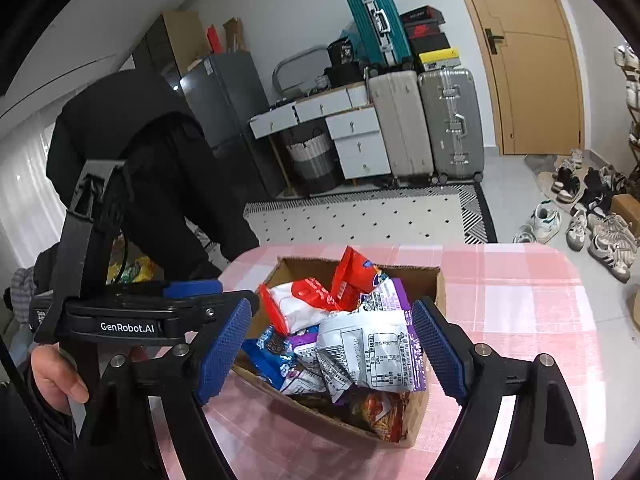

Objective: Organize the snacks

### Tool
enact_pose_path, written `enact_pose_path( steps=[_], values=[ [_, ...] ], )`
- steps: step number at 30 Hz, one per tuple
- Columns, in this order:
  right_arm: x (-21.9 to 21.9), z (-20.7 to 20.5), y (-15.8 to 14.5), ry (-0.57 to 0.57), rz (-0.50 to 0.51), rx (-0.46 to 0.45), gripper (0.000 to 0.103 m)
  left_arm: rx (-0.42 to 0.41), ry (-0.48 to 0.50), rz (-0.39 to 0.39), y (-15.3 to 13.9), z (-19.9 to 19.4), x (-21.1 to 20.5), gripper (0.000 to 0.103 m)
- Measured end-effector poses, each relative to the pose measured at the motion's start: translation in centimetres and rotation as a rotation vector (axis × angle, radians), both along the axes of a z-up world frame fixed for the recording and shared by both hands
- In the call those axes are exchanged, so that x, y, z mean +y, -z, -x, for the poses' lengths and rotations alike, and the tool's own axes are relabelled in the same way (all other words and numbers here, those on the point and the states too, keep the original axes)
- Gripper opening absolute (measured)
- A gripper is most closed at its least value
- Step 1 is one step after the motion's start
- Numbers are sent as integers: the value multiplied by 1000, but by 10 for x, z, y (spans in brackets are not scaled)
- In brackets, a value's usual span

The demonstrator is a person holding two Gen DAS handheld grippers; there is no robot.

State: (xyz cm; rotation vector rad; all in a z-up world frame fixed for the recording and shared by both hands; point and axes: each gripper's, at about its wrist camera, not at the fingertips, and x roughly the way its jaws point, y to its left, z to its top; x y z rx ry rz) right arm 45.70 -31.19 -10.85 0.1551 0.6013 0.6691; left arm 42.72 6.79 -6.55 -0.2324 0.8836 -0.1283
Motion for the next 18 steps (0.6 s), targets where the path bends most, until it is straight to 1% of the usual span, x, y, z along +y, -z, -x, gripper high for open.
enact_pose_path(
  steps=[3,5,9,13,15,18],
  values=[
    [-9,16,-13,9,-27,-40,85,-20,-18,-2,-8,13,5,82],
    [-14,28,-22,11,-39,-72,90,-39,-37,-10,-14,25,9,82],
    [-22,55,-34,13,-32,-119,91,-41,-59,-52,-21,48,9,84],
    [-29,85,-36,23,-24,-140,92,-79,-93,-90,-31,75,13,84],
    [-34,99,-35,40,-19,-152,92,-111,-113,-107,-36,94,13,87],
    [-44,122,-31,73,-27,-174,94,-156,-98,-134,-40,117,9,89]
  ],
)
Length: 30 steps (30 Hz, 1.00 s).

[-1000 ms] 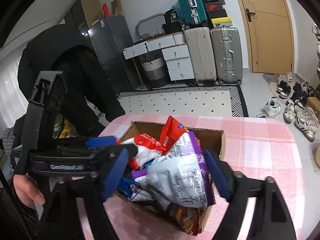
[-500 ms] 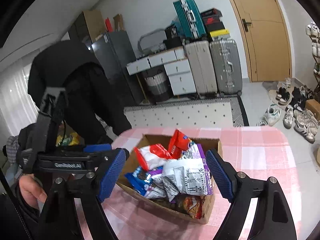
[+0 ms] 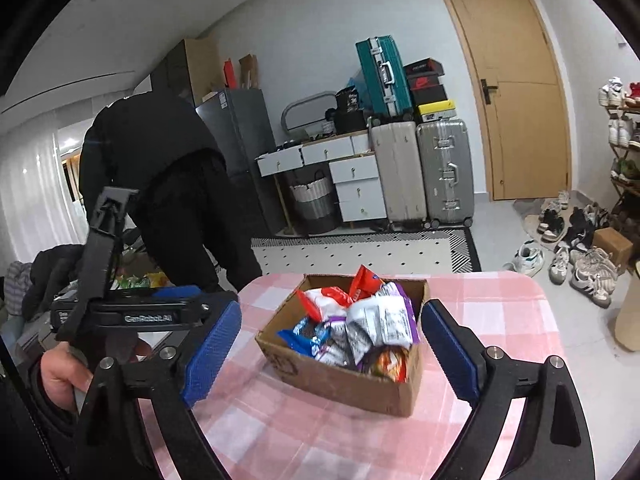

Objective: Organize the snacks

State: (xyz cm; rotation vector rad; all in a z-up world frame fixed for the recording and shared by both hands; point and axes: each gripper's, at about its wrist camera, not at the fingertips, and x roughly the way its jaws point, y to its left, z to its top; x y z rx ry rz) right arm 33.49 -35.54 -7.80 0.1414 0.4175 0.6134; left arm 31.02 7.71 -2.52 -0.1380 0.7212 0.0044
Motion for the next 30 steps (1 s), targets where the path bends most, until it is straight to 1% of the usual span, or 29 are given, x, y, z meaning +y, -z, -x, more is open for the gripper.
enact_pose_path(
  steps=[2,5,9,13,14,16,18,19,20,23,26,28,30],
  values=[
    [-7,16,5,46,-3,-13,96,-28,-5,-44,-1,18,-4,89],
    [-14,34,11,70,-42,-3,96,-77,-18,-99,1,44,-11,90],
    [-18,61,19,97,-35,-22,98,-149,-3,-109,4,81,-15,90],
    [-28,82,26,111,-85,29,99,-176,-4,-150,6,110,-22,90],
    [-30,87,27,114,-85,30,99,-187,-5,-161,7,120,-24,90],
    [-32,102,28,125,-69,10,99,-210,-13,-179,8,132,-26,91],
    [-36,112,30,133,-70,-5,100,-231,-30,-192,9,145,-26,94],
    [-39,118,32,137,-72,-9,101,-239,-42,-195,9,149,-25,100],
    [-40,121,33,138,-71,-10,101,-258,-55,-191,11,157,-23,102],
    [-43,132,39,153,-54,-23,101,-292,-74,-186,16,169,-17,102],
    [-47,139,47,169,-37,-6,102,-296,-84,-164,26,180,-10,102],
    [-47,149,50,192,-10,-19,102,-299,-90,-145,33,183,-5,102],
    [-45,157,53,193,13,-42,102,-296,-81,-129,41,185,-1,102]
  ],
)
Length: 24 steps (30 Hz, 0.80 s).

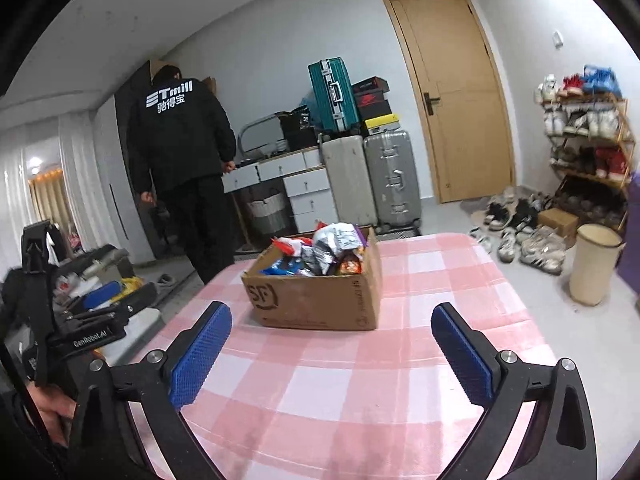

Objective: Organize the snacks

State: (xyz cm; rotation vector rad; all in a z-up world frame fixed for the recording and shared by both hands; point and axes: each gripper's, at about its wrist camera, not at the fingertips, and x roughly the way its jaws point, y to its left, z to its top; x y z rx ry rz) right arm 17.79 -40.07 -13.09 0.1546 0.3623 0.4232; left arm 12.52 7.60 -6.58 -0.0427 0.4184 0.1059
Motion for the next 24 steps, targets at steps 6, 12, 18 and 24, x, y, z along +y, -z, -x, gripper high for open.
enact_pose_path(
  steps=[6,12,18,24],
  values=[
    [10,8,9,10,86,-87,102,-7,19,54,28,1,6,102],
    [13,-12,30,23,107,-80,102,-3,-1,31,50,-13,2,102],
    [15,-33,47,28,108,-118,102,-10,8,28,66,-23,-1,102],
    [21,-44,65,24,133,-136,102,-22,-21,-24,78,-29,-10,102]
  ],
)
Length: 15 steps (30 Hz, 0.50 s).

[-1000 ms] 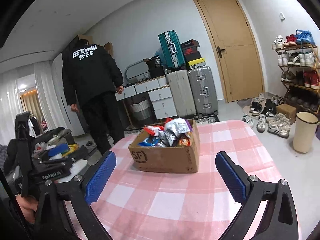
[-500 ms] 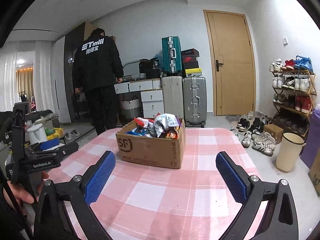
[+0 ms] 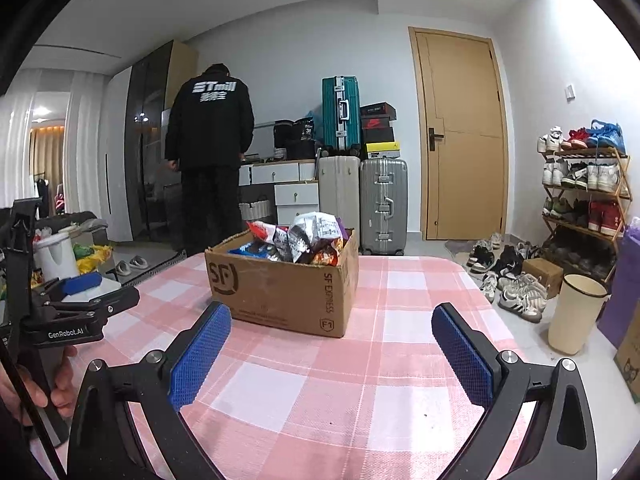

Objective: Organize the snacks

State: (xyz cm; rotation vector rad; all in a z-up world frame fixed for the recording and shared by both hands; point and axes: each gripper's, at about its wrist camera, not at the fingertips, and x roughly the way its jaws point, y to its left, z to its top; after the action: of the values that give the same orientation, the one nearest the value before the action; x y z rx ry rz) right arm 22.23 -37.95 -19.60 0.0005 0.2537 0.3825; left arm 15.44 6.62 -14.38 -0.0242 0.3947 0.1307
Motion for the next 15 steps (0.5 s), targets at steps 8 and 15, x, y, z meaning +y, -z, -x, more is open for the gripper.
enact_pose_path(
  steps=[8,15],
  values=[
    [12,-9,9,-31,38,26,102,-37,6,-16,-1,4,-3,102],
    [11,-11,11,-34,40,35,102,-46,1,-15,-2,7,-2,102]
  ],
)
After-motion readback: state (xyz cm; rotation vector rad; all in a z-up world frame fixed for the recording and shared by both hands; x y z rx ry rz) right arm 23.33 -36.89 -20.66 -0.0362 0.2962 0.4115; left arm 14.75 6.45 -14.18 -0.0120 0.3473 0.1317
